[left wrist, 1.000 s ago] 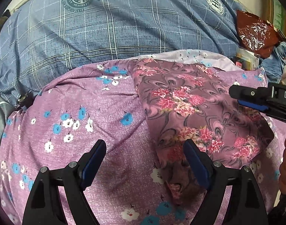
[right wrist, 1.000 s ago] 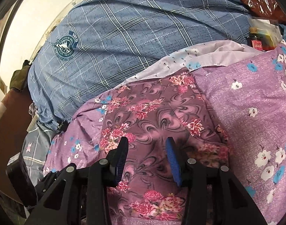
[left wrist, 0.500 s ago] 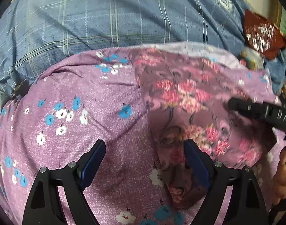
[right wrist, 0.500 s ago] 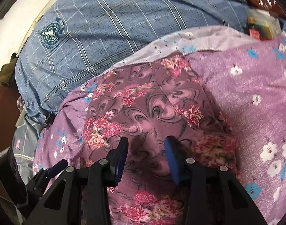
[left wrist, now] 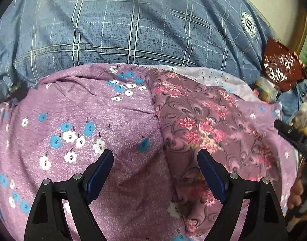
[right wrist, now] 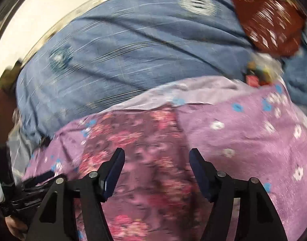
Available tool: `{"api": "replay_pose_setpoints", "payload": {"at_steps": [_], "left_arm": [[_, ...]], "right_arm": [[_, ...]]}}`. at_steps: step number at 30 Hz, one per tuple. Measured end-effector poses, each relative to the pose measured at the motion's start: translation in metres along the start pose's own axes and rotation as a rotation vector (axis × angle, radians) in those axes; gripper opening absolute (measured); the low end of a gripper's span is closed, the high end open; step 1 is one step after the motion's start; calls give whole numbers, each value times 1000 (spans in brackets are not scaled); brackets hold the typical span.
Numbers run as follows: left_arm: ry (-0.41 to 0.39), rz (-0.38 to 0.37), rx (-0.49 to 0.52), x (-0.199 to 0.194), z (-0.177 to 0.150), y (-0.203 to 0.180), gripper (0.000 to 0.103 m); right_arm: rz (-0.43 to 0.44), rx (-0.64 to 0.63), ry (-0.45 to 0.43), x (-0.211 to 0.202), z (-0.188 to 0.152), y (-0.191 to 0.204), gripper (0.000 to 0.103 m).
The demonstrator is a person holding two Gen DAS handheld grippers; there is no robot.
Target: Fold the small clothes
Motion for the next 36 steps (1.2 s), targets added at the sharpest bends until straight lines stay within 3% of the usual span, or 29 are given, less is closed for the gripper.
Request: {"api": "replay_pose_setpoints", "payload": {"at_steps": [4, 11, 28, 32, 36], "left_arm": [[17, 33, -5, 10, 0, 8, 86], [9, 82, 52, 18, -4, -3, 86], [6, 75, 67, 19, -4, -10, 86], [26, 21, 44, 21, -3, -13, 86], [100, -121, -9, 30, -2, -17, 86]], "right_arm": [[-151, -93, -15, 2, 0, -12, 68], [-280, -251, -36, -1, -5, 1, 68], [-310, -331, -50, -1, -4, 12, 68], [-263, -323, -28, 1, -5, 14, 68], [38, -135, 100, 15, -3, 8, 68]]}}
Point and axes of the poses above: each gripper's, at about its wrist camera, not at the fingertips, and x roughly the way its jaws point, y to its left, z to its top, the point moved 9 cm from there along x, roughly the way its jaws point, and after that the axes turned 1 degree about z, right-handed, at the moved point
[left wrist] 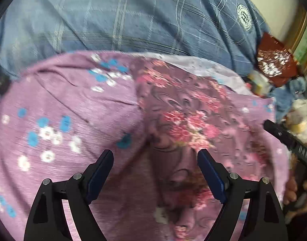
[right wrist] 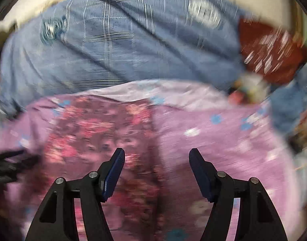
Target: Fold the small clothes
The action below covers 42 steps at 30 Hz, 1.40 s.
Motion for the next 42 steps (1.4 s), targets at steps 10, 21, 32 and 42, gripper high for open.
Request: {"api": "replay_pose_setpoints", "payload": {"at_steps": [10, 21, 32, 42], "left_arm": [[72, -156, -7, 27, 9, 0, 67], [71, -203, -66, 53, 12, -6, 69], [-21, -197, -26, 42, 19, -13, 29], [-137, -235, 35, -18, 29, -30, 23]], "right_arm": [[403, 410, 176, 48, 4, -49, 70], [453, 412, 260, 85, -5, -26, 67], [287, 165, 165, 62, 6, 10, 28], [294, 60, -19, 0, 39, 45, 26]]}}
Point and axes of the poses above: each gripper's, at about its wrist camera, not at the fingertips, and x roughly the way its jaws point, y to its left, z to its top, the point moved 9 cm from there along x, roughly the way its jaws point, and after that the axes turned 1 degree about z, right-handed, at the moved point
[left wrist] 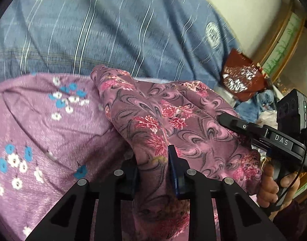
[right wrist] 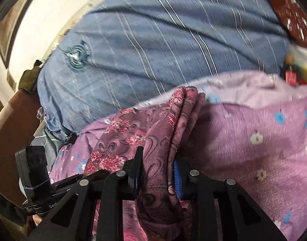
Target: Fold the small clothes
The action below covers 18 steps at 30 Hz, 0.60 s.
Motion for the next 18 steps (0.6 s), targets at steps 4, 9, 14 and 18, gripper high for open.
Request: {"api": "replay_pose_setpoints", "payload": {"at_steps": [4, 9, 14, 18], "left_arm": [[-39, 12, 10, -34, 7, 2, 23], [-88, 59, 13, -87, 5, 21, 23], [0, 201, -30, -99, -25, 72, 26], [168, 340, -129, -74, -61, 125, 43]], "right_arm": [[51, -16, -55, -16, 10, 26, 26], [153, -10, -77, -12, 12, 66, 26], [167, 31, 46, 38, -16, 81, 26], [17, 48, 285, 107, -70, 62, 34]]}}
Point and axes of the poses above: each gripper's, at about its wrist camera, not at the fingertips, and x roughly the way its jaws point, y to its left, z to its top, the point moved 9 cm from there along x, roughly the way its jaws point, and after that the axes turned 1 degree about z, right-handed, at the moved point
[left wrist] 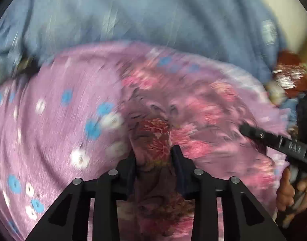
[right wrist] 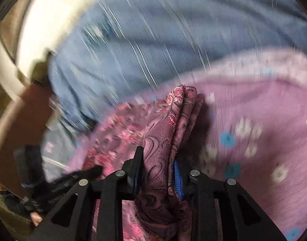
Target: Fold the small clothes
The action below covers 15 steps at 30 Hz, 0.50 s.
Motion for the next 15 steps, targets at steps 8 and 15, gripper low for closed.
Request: {"api": "replay_pose_setpoints", "payload": {"at_steps": [8, 15], "left_arm": [[-222, 85, 21, -68, 16, 3, 55], [-124, 222, 121, -30, -7, -6, 57]], "right_arm": [[-72, -33, -240, -53, 26, 0, 45], [-39, -176, -175, -26, 14, 35, 21]]}}
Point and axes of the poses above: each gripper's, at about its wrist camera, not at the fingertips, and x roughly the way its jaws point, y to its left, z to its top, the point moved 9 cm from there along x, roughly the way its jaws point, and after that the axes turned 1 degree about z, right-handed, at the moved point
